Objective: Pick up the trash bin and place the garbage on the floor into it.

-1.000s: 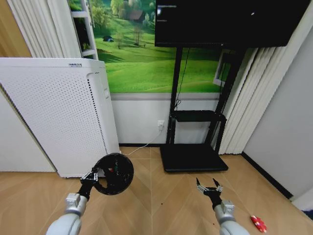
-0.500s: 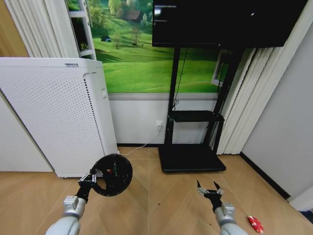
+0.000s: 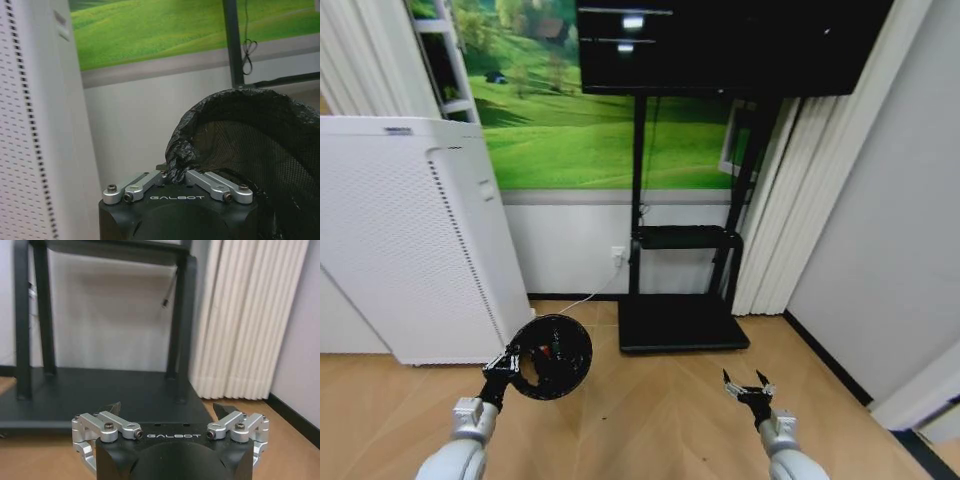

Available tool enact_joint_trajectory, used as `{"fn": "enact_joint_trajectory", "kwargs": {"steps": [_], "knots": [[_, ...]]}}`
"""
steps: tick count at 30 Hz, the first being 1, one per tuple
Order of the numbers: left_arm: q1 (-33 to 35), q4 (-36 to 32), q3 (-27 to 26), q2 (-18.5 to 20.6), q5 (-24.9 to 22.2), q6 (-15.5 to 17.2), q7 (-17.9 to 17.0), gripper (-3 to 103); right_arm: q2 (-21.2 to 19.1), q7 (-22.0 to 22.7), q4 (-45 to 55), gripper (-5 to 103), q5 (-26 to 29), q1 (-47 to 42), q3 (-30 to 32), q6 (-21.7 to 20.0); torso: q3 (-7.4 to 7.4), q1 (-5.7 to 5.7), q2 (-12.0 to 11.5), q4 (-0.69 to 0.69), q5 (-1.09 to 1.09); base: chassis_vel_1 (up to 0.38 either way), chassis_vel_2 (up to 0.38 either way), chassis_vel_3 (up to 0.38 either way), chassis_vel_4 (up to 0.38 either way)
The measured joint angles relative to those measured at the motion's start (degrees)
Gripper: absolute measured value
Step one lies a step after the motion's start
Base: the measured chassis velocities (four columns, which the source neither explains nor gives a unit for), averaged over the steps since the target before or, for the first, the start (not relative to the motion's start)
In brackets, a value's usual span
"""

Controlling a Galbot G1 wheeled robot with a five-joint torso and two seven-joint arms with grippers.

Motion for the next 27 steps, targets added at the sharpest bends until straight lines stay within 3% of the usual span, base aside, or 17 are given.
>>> {"fn": "enact_joint_trajectory", "kwargs": {"steps": [7, 8, 11, 15, 19, 27], "knots": [[0.0, 0.2, 0.6, 0.0, 0.2, 0.0, 0.0, 3, 0.1, -0.2, -1.6, 100, 0.0, 0.4, -0.6, 2.2, 0.00, 0.01, 0.0, -0.02, -0.01, -0.357, -0.341, 0.359, 0.370], [0.0, 0.3, 0.7, 0.1, 0.3, 0.0, 0.1, 3, -0.1, -0.3, -2.1, 100, -0.2, 0.5, -0.7, 2.2, -0.01, -0.01, 0.0, -0.04, 0.09, -0.317, -0.274, 0.289, 0.295], [0.0, 0.4, 0.8, 0.1, 0.3, 0.0, 0.1, 3, -0.5, 0.0, -2.6, 100, -0.3, 0.9, -0.9, 1.8, -0.01, 0.00, 0.0, -0.04, 0.00, -0.182, -0.245, 0.192, 0.171], [0.1, 0.6, 1.0, 0.3, 0.4, 0.0, 0.1, 3, -2.5, 2.2, -3.9, 100, -0.7, 1.8, -2.2, -2.5, -0.01, 0.00, 0.0, 0.02, 0.03, -0.045, -0.066, 0.077, 0.033], [0.3, 0.7, 1.3, 0.5, 0.5, 0.0, -0.1, 3, -4.6, 3.2, -5.2, 100, 0.1, 2.3, -3.8, -6.4, -0.01, 0.00, 0.0, 0.00, 0.00, 0.078, 0.057, -0.051, -0.024], [-0.2, 1.4, 2.6, 2.7, 0.3, 0.4, -0.2, 3, -8.6, 6.1, -9.3, 100, 7.0, 2.3, -7.4, -14.4, -0.01, 0.00, 0.0, -0.03, 0.02, 0.032, 0.036, -0.026, -0.031]]}}
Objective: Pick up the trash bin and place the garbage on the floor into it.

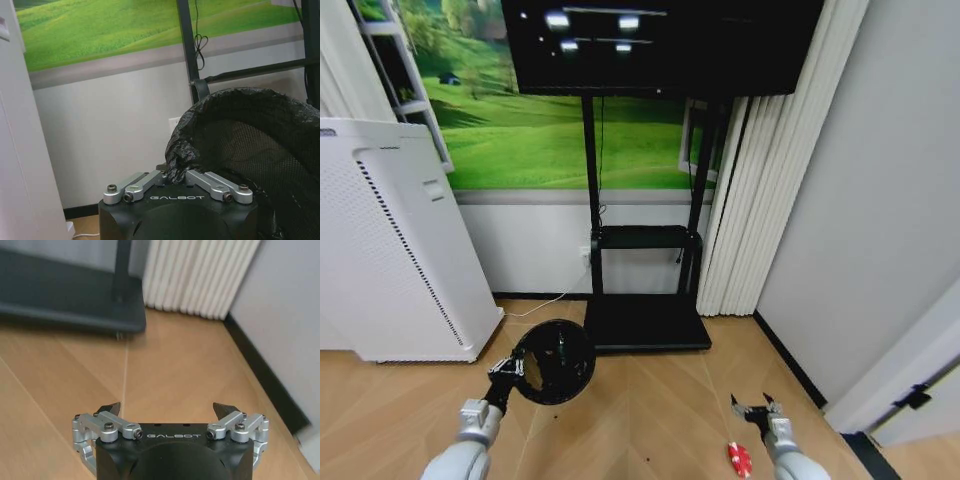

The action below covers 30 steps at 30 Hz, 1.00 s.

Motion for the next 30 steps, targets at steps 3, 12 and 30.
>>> {"fn": "enact_joint_trajectory", "kwargs": {"steps": [3, 12, 30], "knots": [[0.1, 0.3, 0.1, 0.6, -0.2, 0.0, 0.1, 3, -0.7, 0.6, -1.3, 100, 1.3, 0.0, -1.3, -1.7, 0.00, 0.00, 0.0, -0.01, 0.00, 0.000, 0.000, 0.000, 0.000], [0.1, 1.5, 0.0, 1.9, -1.1, 0.0, 0.4, 3, -0.8, 1.6, -4.3, 100, 2.8, 0.8, -4.7, -4.4, 0.00, 0.00, 0.0, 0.03, 0.00, 0.000, 0.000, 0.000, 0.000], [-0.7, 6.3, 3.0, 3.2, 0.7, -1.1, 1.1, 3, 2.3, 0.0, -17.1, 100, -0.1, 8.4, -17.4, -3.2, 0.00, 0.00, 0.0, 0.01, 0.00, 0.000, 0.000, 0.000, 0.000]]}}
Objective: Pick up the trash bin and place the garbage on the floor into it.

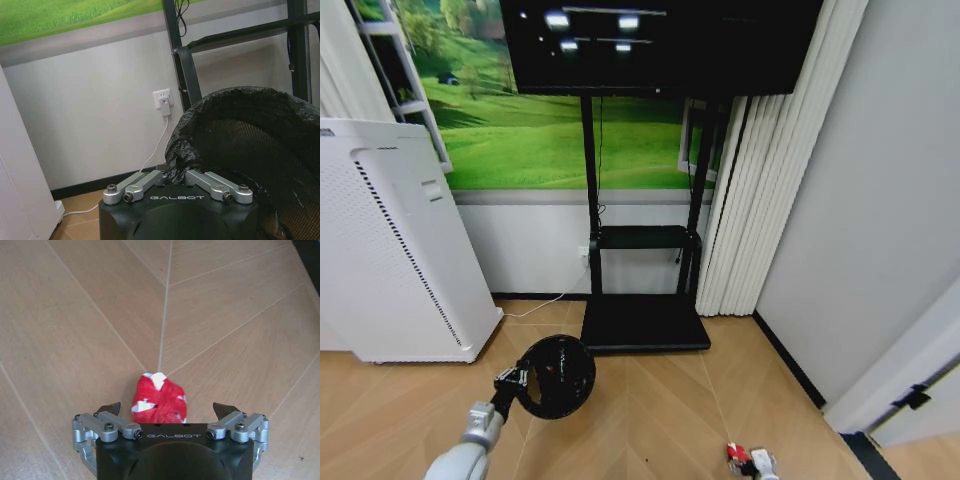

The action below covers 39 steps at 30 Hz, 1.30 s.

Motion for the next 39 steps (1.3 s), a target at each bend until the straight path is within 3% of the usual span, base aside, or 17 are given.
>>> {"fn": "enact_joint_trajectory", "kwargs": {"steps": [15, 29, 33, 35, 39], "knots": [[0.1, 0.1, 0.0, -0.7, 0.5, -0.7, 0.0, 3, 2.9, 0.2, -9.9, 99, -3.5, 5.3, -1.1, 2.2, -0.01, -0.01, 0.0, 0.02, -0.02, 0.000, 0.000, 0.000, 0.000], [0.2, 0.7, 0.0, -0.8, 0.7, -1.4, 0.0, 3, 3.1, 0.0, -10.1, 68, -4.7, 3.6, -0.7, 1.4, -0.02, -0.01, 0.0, 0.02, -0.03, 0.000, 0.000, 0.000, 0.000], [0.2, 0.9, 0.1, -0.9, 0.8, -1.5, 0.0, 3, 3.1, 0.2, -10.1, 53, -4.6, 3.3, -0.7, 1.4, -0.01, -0.01, 0.0, 0.03, 0.00, 0.000, 0.000, 0.000, 0.000], [0.1, 1.0, 0.1, -0.9, 0.8, -1.5, 0.0, 3, 3.0, 0.3, -10.0, 53, -4.4, 3.2, -0.6, 1.4, 0.00, -0.02, 0.0, 0.04, 0.01, 0.000, 0.000, 0.000, 0.000], [0.0, 1.2, 0.6, -1.2, 1.1, -1.5, 0.0, 3, 2.5, 1.0, -7.9, 36, -2.5, 1.7, -0.2, 1.2, 0.02, 0.00, 0.0, -0.02, -0.02, 0.000, 0.000, 0.000, 0.000]]}}
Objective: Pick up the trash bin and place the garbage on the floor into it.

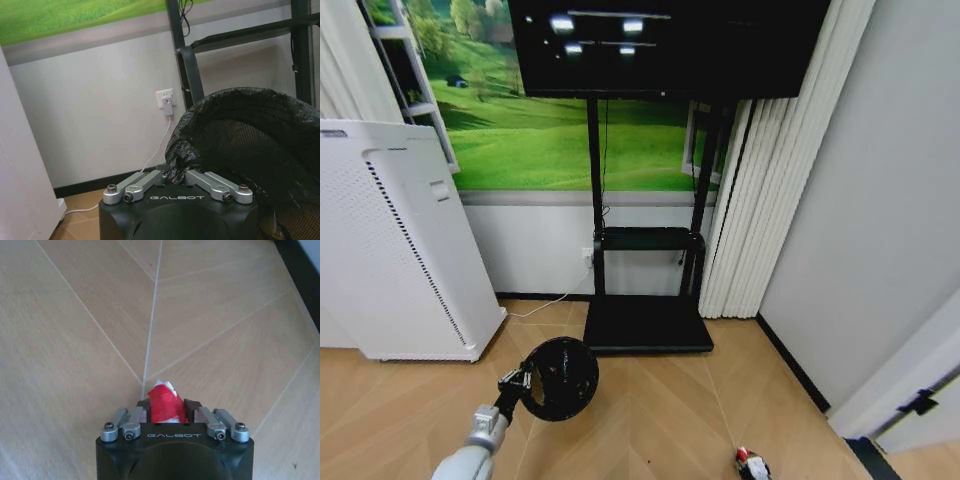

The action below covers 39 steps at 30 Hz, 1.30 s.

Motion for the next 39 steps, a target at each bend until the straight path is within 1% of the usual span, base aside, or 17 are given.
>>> {"fn": "enact_joint_trajectory", "kwargs": {"steps": [2, 4, 5, 6, 9, 13, 16, 18, 24, 27, 31, 33, 34, 35, 36, 37, 39], "knots": [[0.0, 0.0, 0.1, -0.1, 0.1, 0.0, 0.0, 3, -0.1, 0.2, 1.0, 33, 0.5, -0.5, 0.2, -1.0, 0.00, 0.00, 0.0, 0.00, 0.02, 0.000, 0.000, 0.000, 0.000], [-0.1, 0.0, 0.3, -0.2, 0.2, 0.0, 0.0, 3, -0.3, 0.5, 2.1, 33, 1.0, -1.1, 0.4, -1.5, 0.00, 0.00, 0.0, 0.00, 0.04, 0.000, 0.000, 0.000, 0.000], [-0.2, 0.1, 0.5, -0.3, 0.3, -0.1, 0.0, 3, -0.6, 0.8, 3.8, 30, 1.9, -2.0, 0.7, -2.2, 0.01, 0.01, 0.0, -0.04, 0.05, 0.000, 0.000, 0.000, 0.000], [-0.3, 0.2, 0.8, -0.5, 0.6, -0.1, 0.0, 3, -0.9, 1.4, 6.3, 24, 3.4, -3.0, 1.2, -3.1, 0.02, 0.01, 0.0, -0.03, 0.10, 0.000, 0.000, 0.000, 0.000], [-0.4, 0.3, 1.2, -0.6, 0.8, -0.1, 0.0, 3, -1.1, 1.9, 9.0, 24, 4.6, -4.2, 1.6, -3.6, 0.03, 0.02, 0.0, -0.04, 0.20, 0.000, 0.000, 0.000, 0.000], [-0.7, 0.3, 2.1, -0.9, 1.2, -0.1, 0.0, 3, -1.9, 2.4, 12.2, 24, 4.8, -5.5, 3.7, -3.2, 0.01, 0.02, 0.0, -0.01, 0.07, 0.000, 0.000, 0.000, 0.000], [-0.7, 0.0, 2.3, -0.9, 1.2, -0.1, 0.0, 3, -2.2, 2.4, 13.4, 24, 4.9, -5.9, 4.3, -2.9, 0.01, 0.02, 0.0, -0.01, 0.10, 0.000, 0.000, 0.000, 0.000], [-1.0, -0.5, 2.7, -0.7, 1.2, 0.2, -0.1, 3, -3.5, 2.4, 16.6, 24, 5.1, -6.6, 5.6, -2.5, -0.01, 0.02, 0.0, 0.01, 0.03, 0.000, 0.000, 0.000, 0.000], [-1.3, -1.1, 3.2, -0.4, 1.2, 0.7, -0.2, 3, -5.0, 2.7, 22.4, 24, 5.4, -7.3, 7.1, -2.1, -0.01, 0.02, 0.0, 0.02, 0.04, 0.000, 0.000, 0.000, 0.000], [-1.5, -1.4, 3.3, 0.0, 1.1, 0.9, -0.2, 3, -6.4, 3.5, 31.7, 24, 6.5, -8.0, 8.7, -2.3, -0.01, 0.02, 0.0, 0.03, 0.03, 0.000, 0.000, 0.000, 0.000], [-1.5, -1.5, 3.5, 0.1, 1.0, 1.0, -0.2, 3, -7.2, 3.6, 37.4, 24, 7.1, -8.3, 9.4, -2.0, -0.01, 0.01, 0.0, 0.03, 0.02, 0.000, 0.000, 0.000, 0.000], [-1.4, -1.6, 3.9, 0.0, 1.0, 1.0, -0.3, 3, -8.1, 1.4, 42.2, 24, 7.2, -8.5, 9.8, 1.4, -0.02, 0.00, 0.0, 0.03, 0.02, 0.000, 0.000, 0.000, 0.000], [-1.4, -1.6, 3.9, 0.0, 1.0, 1.0, -0.3, 3, -8.1, 1.4, 42.2, 24, 7.2, -8.5, 9.8, 1.4, -0.02, 0.00, 0.0, 0.03, 0.02, 0.000, 0.000, 0.000, 0.000], [-1.4, -1.7, 4.1, 0.0, 1.1, 1.0, -0.4, 3, -8.7, -1.8, 45.1, 24, 6.8, -8.5, 10.0, 4.6, -0.02, 0.01, 0.0, 0.03, 0.02, 0.000, 0.000, 0.000, 0.000], [-1.4, -1.9, 4.2, -0.1, 1.1, 1.0, -0.4, 3, -9.0, -3.5, 46.5, 24, 6.6, -8.5, 10.1, 6.6, -0.01, 0.01, 0.0, 0.02, 0.02, 0.000, 0.000, 0.000, 0.000], [-1.4, -1.9, 4.2, -0.1, 1.1, 1.0, -0.4, 3, -9.0, -3.5, 46.5, 24, 6.6, -8.5, 10.1, 6.6, -0.01, 0.01, 0.0, 0.02, 0.02, 0.000, 0.000, 0.000, 0.000], [-1.4, -2.3, 4.6, -0.1, 1.1, 1.2, -0.6, 3, -9.7, -8.8, 50.2, 24, 6.3, -8.5, 10.2, 12.3, -0.02, 0.01, 0.0, 0.02, 0.02, 0.000, 0.000, 0.000, 0.000]]}}
